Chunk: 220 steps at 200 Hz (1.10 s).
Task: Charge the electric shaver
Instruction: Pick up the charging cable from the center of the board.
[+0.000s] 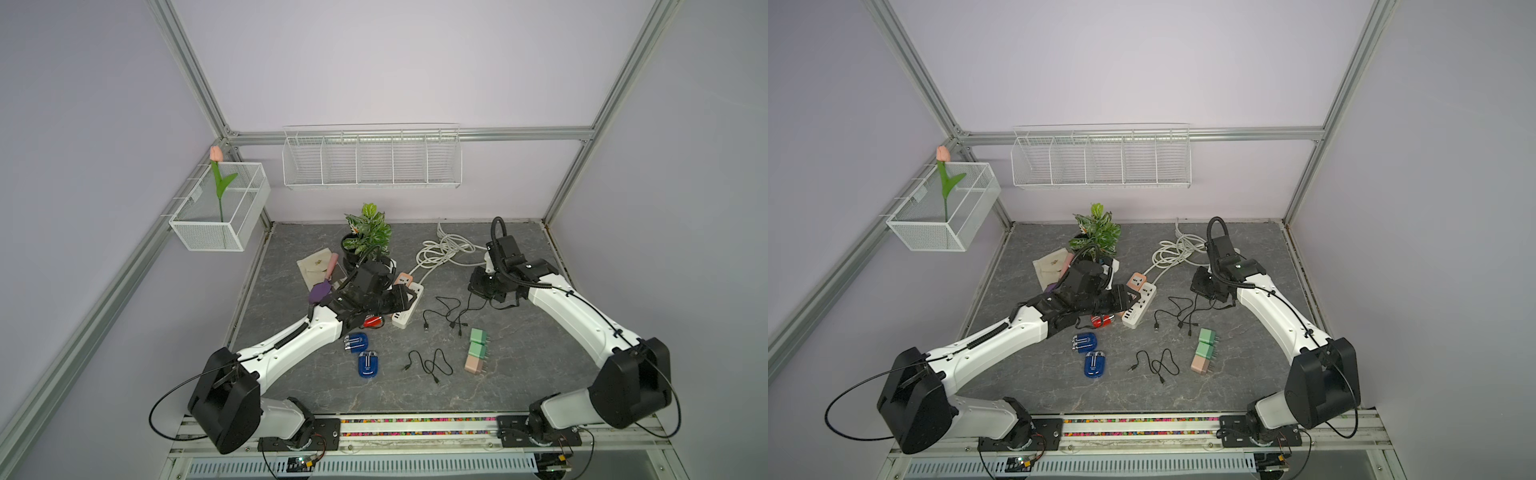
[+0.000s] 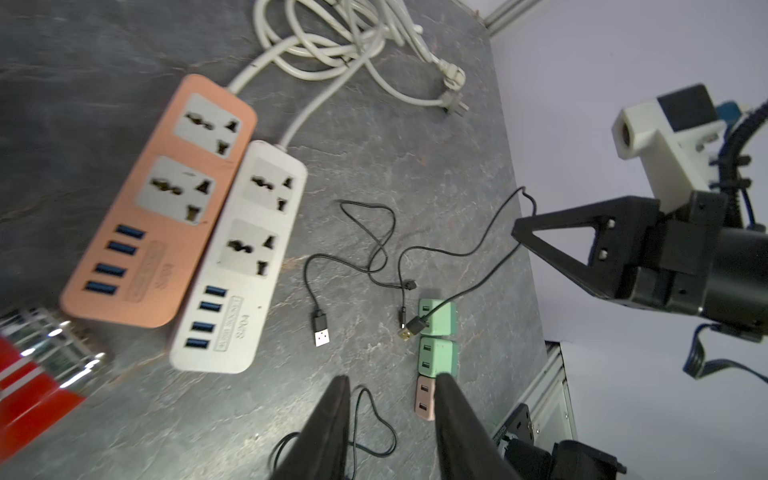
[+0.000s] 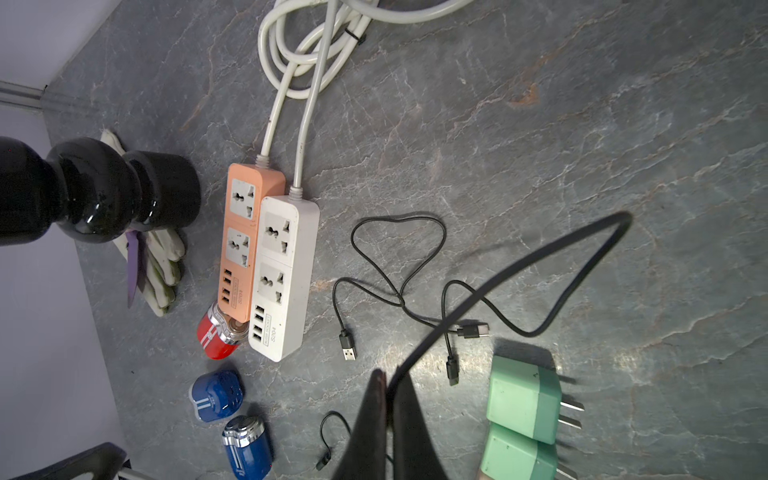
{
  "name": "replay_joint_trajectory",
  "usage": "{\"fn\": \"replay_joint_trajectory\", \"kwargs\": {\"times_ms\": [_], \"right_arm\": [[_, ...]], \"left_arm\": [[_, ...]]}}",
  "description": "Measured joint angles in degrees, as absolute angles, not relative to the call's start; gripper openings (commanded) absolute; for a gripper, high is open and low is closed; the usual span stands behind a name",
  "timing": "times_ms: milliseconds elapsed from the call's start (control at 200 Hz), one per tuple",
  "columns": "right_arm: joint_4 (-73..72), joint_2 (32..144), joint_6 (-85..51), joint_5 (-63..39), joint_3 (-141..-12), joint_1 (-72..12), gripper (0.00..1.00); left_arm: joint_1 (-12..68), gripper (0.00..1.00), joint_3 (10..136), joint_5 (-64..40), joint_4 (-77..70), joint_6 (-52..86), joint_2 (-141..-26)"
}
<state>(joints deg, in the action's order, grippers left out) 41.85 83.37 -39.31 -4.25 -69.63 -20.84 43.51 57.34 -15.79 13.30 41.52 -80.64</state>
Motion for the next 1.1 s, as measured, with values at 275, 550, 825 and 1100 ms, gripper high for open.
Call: {"fn": "replay_joint_trajectory", "kwargs": {"times_ms": [275, 550, 825, 1100], "right_arm": [[45.10, 84.05, -34.98, -9.61, -75.55, -20.71, 0.07], [48.10, 87.11, -30.96, -18.87, -79.64, -19.51, 0.07], [49.71, 89.56, -28.88, -28.32, -81.89, -19.20, 0.07], [50.61, 90.72, -28.21, -35.16, -82.67, -19.09, 0.07]], "left_arm": [[47.66, 0.49, 60.66, -22.87, 10.00, 35.57, -87.88], [47.66, 0.59, 60.97, -29.43, 6.92, 28.62, -90.37], [47.66, 0.64, 62.39, -33.04, 6.72, 23.14, -92.86], [47.66, 0.66, 62.52, -34.68, 6.00, 20.18, -94.30]]}}
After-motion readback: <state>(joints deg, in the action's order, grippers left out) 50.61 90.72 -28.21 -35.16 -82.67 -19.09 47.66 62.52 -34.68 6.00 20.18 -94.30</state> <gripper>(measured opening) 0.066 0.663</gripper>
